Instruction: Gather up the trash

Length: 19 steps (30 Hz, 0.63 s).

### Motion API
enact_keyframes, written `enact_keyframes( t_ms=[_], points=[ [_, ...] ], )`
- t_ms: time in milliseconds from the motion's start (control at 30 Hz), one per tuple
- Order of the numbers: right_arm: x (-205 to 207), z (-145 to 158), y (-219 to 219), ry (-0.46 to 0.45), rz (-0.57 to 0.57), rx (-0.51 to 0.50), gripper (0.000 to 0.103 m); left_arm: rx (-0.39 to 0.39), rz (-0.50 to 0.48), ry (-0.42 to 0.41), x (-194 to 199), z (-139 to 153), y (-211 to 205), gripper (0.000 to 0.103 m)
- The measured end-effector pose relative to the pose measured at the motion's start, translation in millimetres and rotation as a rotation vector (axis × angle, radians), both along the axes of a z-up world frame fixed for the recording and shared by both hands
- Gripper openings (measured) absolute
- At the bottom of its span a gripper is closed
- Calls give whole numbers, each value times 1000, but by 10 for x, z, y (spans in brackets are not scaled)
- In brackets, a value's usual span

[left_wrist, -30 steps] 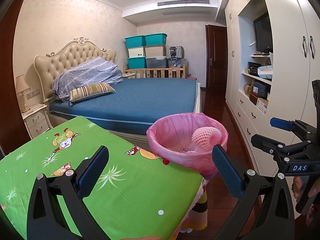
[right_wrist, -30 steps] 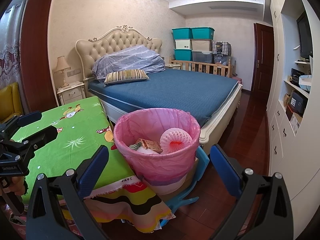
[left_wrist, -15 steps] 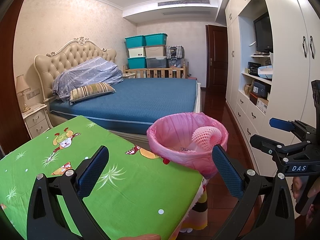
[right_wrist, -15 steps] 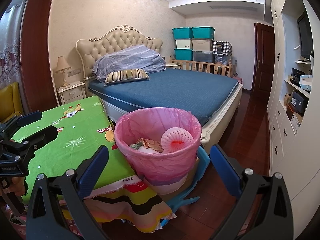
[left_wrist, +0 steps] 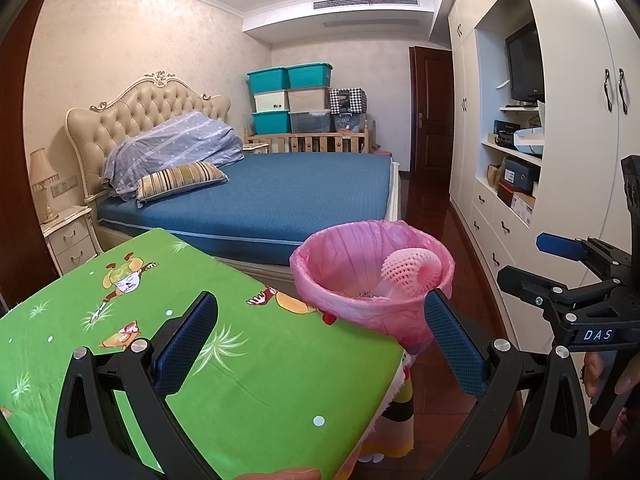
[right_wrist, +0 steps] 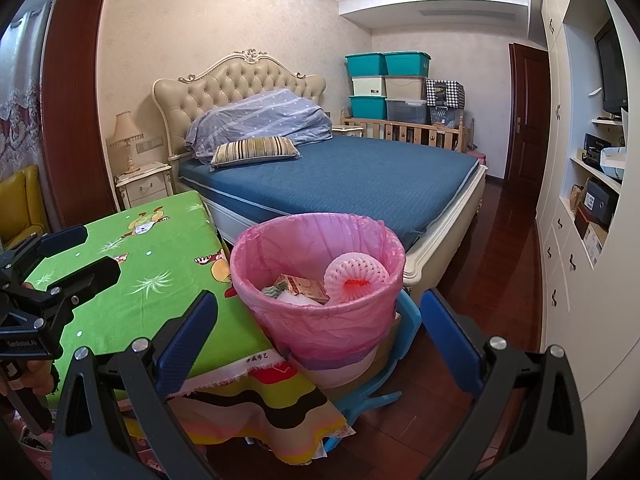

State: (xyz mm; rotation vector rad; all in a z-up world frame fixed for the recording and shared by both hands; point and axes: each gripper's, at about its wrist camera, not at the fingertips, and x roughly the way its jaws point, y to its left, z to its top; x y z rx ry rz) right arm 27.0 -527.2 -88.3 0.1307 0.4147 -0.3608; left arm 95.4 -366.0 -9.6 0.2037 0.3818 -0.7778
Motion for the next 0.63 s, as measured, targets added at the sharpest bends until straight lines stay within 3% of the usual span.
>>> enact_keyframes(
  t_ms=[367,467,633],
  points=[
    [112,-91,38,33,5,18,98,-6,14,16,34,-90,73,97],
    [232,-61,98,36,35,26,98,-8,42,54,169,-31,220,97],
    [780,35,652,66,191,43,98,6,253,97,530,93,1079,97]
  ],
)
